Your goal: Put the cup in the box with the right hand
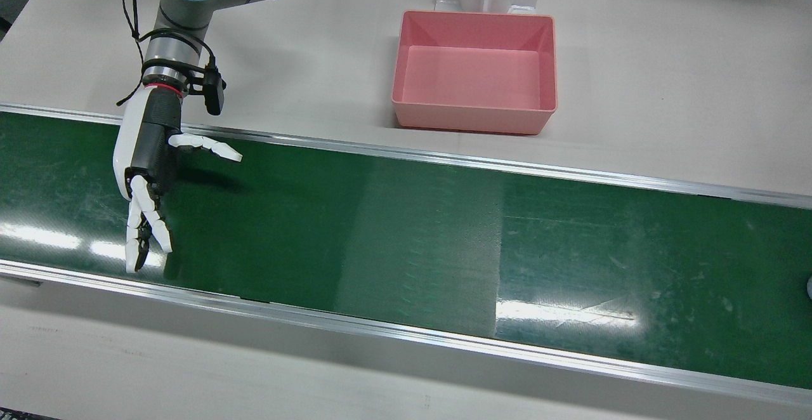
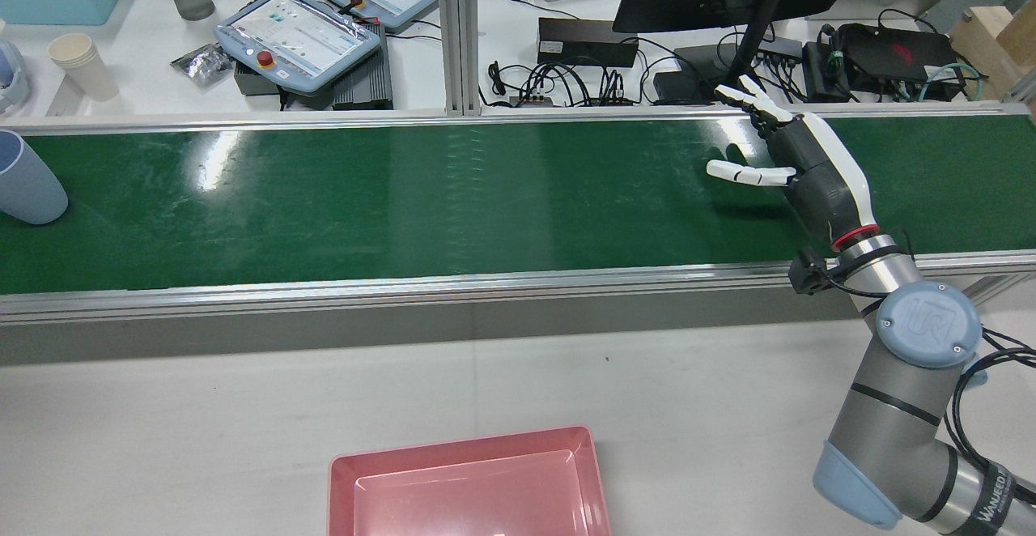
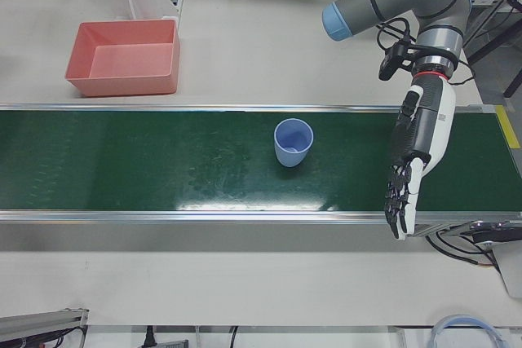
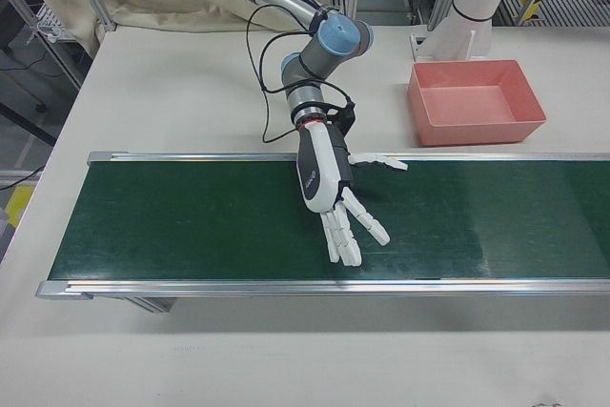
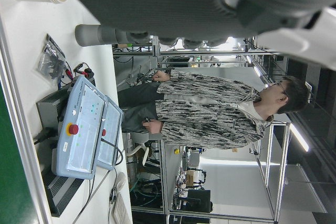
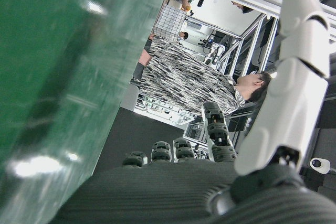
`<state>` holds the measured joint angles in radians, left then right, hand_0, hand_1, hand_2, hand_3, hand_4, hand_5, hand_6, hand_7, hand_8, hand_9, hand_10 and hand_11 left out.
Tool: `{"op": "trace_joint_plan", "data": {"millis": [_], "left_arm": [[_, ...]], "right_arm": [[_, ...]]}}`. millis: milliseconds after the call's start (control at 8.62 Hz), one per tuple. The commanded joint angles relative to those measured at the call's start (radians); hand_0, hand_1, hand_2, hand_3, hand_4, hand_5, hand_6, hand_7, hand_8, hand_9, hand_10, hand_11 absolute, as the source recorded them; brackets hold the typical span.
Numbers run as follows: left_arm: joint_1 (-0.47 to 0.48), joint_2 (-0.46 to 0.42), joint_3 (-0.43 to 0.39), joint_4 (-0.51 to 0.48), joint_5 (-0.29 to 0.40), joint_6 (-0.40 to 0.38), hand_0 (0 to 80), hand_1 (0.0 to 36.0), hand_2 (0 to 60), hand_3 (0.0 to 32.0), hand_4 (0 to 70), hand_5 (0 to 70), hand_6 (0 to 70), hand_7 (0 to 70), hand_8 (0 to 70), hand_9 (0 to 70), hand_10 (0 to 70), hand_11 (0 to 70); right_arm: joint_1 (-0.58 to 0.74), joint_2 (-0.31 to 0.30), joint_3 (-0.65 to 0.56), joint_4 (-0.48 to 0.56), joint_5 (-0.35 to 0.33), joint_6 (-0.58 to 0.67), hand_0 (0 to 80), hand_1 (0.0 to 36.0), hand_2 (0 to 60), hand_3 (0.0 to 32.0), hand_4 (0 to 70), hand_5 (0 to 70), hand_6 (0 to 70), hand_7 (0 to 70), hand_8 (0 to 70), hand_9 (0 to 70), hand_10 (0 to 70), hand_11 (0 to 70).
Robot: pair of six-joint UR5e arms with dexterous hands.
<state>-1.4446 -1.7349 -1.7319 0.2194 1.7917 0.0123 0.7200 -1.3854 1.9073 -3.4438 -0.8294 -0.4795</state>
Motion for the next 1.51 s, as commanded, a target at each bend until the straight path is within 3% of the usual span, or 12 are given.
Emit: {"op": "trace_joint_plan", "data": {"millis": [0, 232, 348, 580, 1393], "left_arm": [[0.000, 0.000, 0.000, 0.000, 0.000, 0.000, 0.0, 0.0, 0.0, 0.0, 0.0, 0.0, 0.0, 0.0, 0.0, 0.0, 0.0, 0.0], [0.001, 0.000, 0.002, 0.000, 0.000, 0.000, 0.0, 0.0, 0.0, 0.0, 0.0, 0.0, 0.0, 0.0, 0.0, 0.0, 0.0, 0.0], [0.000, 0.000, 0.000, 0.000, 0.000, 0.000, 0.0, 0.0, 0.0, 0.0, 0.0, 0.0, 0.0, 0.0, 0.0, 0.0, 0.0, 0.0], [0.000, 0.000, 0.000, 0.000, 0.000, 0.000, 0.0, 0.0, 0.0, 0.0, 0.0, 0.0, 0.0, 0.0, 0.0, 0.0, 0.0, 0.0], [0.001, 0.000, 0.002, 0.000, 0.000, 0.000, 0.0, 0.0, 0.0, 0.0, 0.0, 0.0, 0.0, 0.0, 0.0, 0.0, 0.0, 0.0]], "right_arm": [[-0.020, -0.003, 0.045, -0.015, 0.054, -0.007, 47.5, 18.7, 15.4, 0.6, 0.0, 6.0, 3.5, 10.5, 4.1, 5.9, 0.0, 0.8], [-0.045, -0.004, 0.068, -0.079, 0.102, -0.005, 48.4, 19.7, 14.0, 0.0, 0.0, 6.1, 3.4, 10.5, 3.6, 5.4, 0.0, 0.0], [-0.048, -0.004, 0.068, -0.087, 0.110, -0.004, 47.5, 18.4, 13.4, 0.0, 0.0, 5.8, 3.3, 9.7, 3.7, 5.2, 0.0, 0.0], [-0.054, -0.006, 0.067, -0.087, 0.108, -0.001, 46.5, 16.5, 13.7, 0.0, 0.0, 5.2, 3.3, 10.5, 3.9, 5.9, 0.0, 0.0], [-0.068, 0.000, 0.049, -0.087, 0.111, -0.004, 45.9, 15.2, 15.1, 0.0, 0.0, 4.6, 4.2, 14.4, 4.4, 7.6, 0.0, 0.9]]}}
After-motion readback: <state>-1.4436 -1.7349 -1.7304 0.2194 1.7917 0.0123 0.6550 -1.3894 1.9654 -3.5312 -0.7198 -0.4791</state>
